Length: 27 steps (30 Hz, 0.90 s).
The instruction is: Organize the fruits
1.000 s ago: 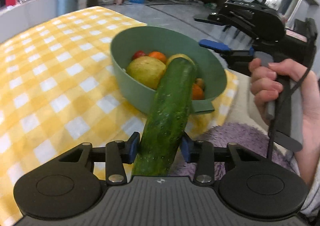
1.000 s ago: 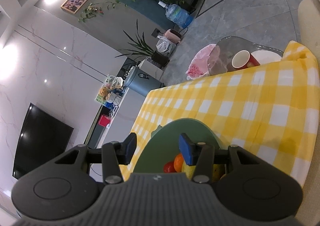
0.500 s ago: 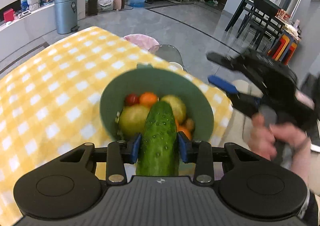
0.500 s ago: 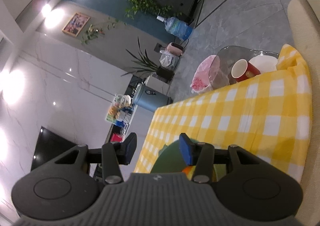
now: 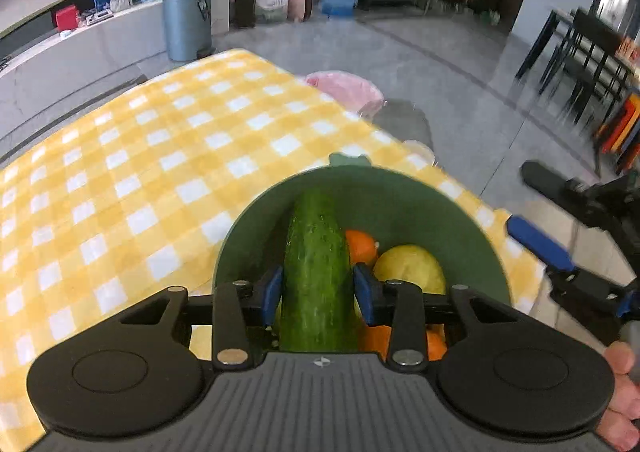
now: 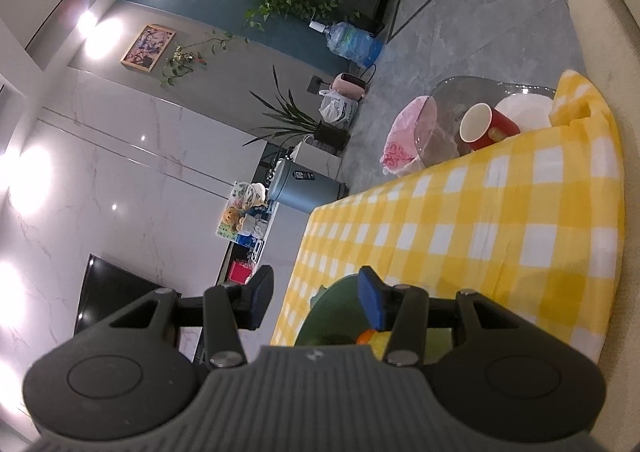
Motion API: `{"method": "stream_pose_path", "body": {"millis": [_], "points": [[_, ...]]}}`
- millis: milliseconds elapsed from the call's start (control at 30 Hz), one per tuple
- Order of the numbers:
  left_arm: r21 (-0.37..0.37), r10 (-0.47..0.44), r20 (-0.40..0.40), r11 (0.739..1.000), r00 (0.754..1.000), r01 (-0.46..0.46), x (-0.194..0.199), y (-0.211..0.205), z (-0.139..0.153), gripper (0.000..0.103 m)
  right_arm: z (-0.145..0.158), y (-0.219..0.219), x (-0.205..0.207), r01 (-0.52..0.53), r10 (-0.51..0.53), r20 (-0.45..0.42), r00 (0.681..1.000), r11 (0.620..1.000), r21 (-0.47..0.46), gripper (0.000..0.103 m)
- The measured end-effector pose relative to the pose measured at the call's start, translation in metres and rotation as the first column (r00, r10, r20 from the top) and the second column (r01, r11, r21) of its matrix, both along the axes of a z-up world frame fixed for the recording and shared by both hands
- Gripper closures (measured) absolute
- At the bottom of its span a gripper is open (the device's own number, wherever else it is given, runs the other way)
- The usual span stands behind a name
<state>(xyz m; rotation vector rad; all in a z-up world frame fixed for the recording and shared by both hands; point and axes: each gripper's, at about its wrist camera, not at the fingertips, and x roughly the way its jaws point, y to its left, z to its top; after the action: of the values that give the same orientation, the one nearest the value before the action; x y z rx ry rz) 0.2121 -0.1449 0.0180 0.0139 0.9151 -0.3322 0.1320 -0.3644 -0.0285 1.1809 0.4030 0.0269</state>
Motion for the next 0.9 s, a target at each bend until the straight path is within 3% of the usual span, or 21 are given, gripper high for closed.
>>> {"method": "stream_pose_path", "body": {"millis": [133, 267, 367, 433, 567, 700, 900], "points": [[-0.058, 0.037, 0.063, 0.998, 0.997, -0.033, -0.011, 0.007, 0.017, 0.038, 0.000, 0.001, 0.001, -0.025, 0.024, -0.016, 1.000, 1.000, -0.009, 0.057], [-0.097, 0.137, 0.076, 0.987, 0.988, -0.130, -0.017, 0.015, 0.035, 0.033, 0.009, 0.004, 0.001, -0.095, 0.093, -0.042, 0.995, 0.994, -0.055, 0.057], [-0.104, 0.179, 0.078, 0.980, 0.981, -0.171, -0.026, 0.021, 0.045, 0.031, 0.032, 0.009, -0.005, -0.185, 0.181, -0.034, 0.983, 0.969, -0.162, 0.050], [-0.095, 0.200, 0.087, 0.977, 0.976, -0.192, -0.034, 0.024, 0.054, 0.029, 0.047, 0.017, -0.009, -0.249, 0.235, -0.082, 0.968, 0.925, -0.287, 0.049], [-0.070, 0.246, 0.116, 0.968, 0.962, -0.240, -0.055, 0.026, 0.066, 0.026, 0.062, 0.039, -0.014, -0.388, 0.310, -0.237, 0.921, 0.784, -0.484, 0.048], [-0.074, 0.253, 0.135, 0.967, 0.958, -0.245, -0.075, 0.025, 0.068, 0.025, 0.072, 0.052, -0.025, -0.456, 0.353, -0.291, 0.889, 0.733, -0.505, 0.048], [-0.071, 0.279, 0.118, 0.960, 0.953, -0.272, -0.102, 0.024, 0.060, 0.022, 0.088, 0.081, -0.050, -0.534, 0.399, -0.355, 0.845, 0.590, -0.606, 0.040]]}}
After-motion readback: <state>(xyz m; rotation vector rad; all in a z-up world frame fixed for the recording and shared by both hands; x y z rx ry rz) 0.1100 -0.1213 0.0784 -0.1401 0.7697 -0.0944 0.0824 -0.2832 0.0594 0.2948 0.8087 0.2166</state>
